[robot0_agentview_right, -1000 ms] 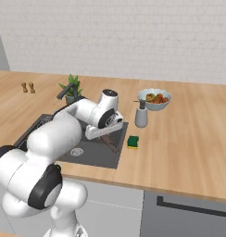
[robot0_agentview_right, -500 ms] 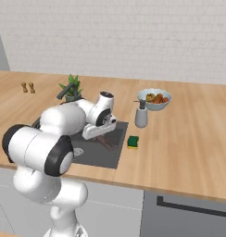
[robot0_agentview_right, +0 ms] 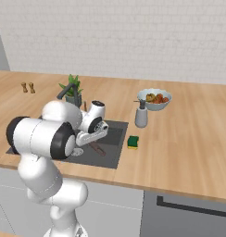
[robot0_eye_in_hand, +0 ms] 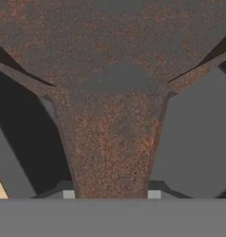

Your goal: Pick the pan and sponge and place them into the sink. Then turn on the water.

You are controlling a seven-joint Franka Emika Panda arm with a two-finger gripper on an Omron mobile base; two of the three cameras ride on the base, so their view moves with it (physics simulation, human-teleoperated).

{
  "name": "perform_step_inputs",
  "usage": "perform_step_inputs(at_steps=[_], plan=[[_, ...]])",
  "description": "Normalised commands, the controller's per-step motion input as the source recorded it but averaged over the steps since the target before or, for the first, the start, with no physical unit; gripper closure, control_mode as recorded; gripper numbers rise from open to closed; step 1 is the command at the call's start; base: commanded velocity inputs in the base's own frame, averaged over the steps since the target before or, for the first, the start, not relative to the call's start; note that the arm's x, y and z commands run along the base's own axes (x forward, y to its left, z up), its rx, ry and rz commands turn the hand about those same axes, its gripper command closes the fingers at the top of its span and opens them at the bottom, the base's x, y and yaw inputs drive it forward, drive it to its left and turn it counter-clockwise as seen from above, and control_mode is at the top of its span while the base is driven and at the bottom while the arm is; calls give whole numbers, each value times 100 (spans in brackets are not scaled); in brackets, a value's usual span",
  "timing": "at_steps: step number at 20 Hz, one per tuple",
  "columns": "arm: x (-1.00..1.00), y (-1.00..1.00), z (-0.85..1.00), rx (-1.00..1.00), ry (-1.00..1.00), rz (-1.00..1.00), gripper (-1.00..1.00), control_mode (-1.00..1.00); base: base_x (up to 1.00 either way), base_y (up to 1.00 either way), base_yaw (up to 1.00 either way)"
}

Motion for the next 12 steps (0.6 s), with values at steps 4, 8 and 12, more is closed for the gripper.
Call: perform_step_inputs(at_steps=[4,8,12], plan=[[7,8,-50,0,-1,8,100,-100,0,0,0],[14,3,-53,0,0,9,100,-100,0,0,0],[24,5,-54,0,0,9,100,-100,0,0,0]])
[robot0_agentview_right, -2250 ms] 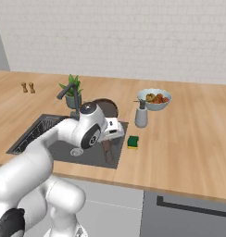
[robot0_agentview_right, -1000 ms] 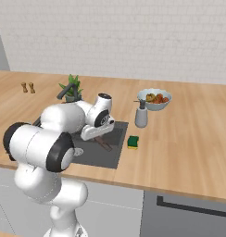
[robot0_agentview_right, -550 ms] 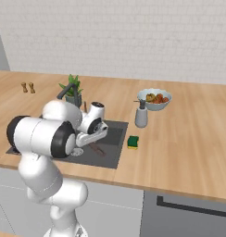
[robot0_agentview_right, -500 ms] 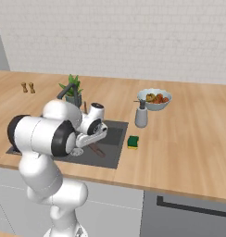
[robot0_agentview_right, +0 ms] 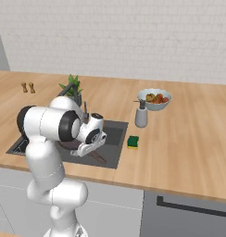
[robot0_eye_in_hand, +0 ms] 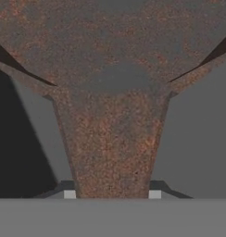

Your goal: Pick the pan and sponge and place them into the sink. Then turn on the water.

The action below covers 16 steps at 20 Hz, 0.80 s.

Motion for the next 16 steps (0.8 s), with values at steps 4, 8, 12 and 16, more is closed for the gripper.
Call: perform_step_inputs(at_steps=[4,8,12,16], plan=[[34,1,-46,0,0,7,100,-100,0,0,0],[43,0,-42,0,0,5,100,-100,0,0,0],[48,0,-43,0,0,4,100,-100,0,0,0],[50,0,-51,0,0,5,100,-100,0,0,0]])
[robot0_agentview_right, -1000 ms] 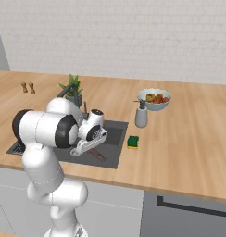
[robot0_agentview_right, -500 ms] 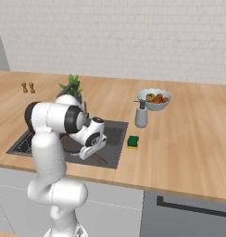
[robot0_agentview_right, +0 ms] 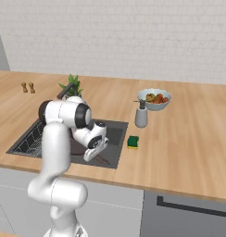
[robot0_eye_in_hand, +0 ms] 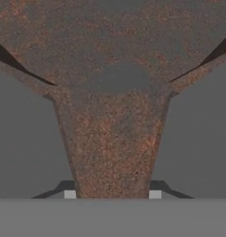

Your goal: Pick the pan and sponge and place them into the sink. Then turn on the water.

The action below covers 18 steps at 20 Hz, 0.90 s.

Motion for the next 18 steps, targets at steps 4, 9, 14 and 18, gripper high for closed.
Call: perform_step_inputs(at_steps=[4,9,14,18], plan=[[56,0,-61,0,2,6,100,-100,0,0,0],[50,0,-61,0,0,7,100,-100,0,0,0],[20,3,-34,0,-1,4,100,-100,0,0,0],[0,13,-1,0,-6,0,100,-100,0,0,0]])
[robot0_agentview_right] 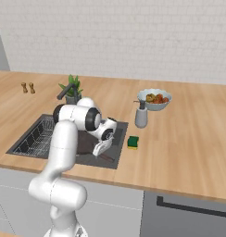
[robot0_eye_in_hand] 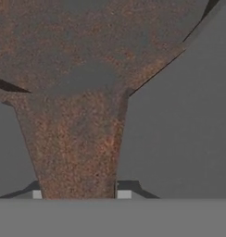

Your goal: Pick the pan and sponge and place them into the sink. Then turn on the water.

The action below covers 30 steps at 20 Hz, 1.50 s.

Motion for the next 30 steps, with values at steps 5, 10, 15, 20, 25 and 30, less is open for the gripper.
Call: perform_step_inputs(at_steps=[5,10,15,20,25,30], plan=[[-7,23,0,-1,-11,0,-100,-100,0,0,0],[-32,4,0,0,-21,-1,-100,-100,0,0,0],[-62,0,16,0,-34,-5,-100,-100,0,0,0],[-57,0,85,0,-32,-7,-100,-100,0,0,0],[-15,0,100,0,-7,-3,-100,-100,0,0,0],[0,0,100,0,2,0,-100,-100,0,0,0]])
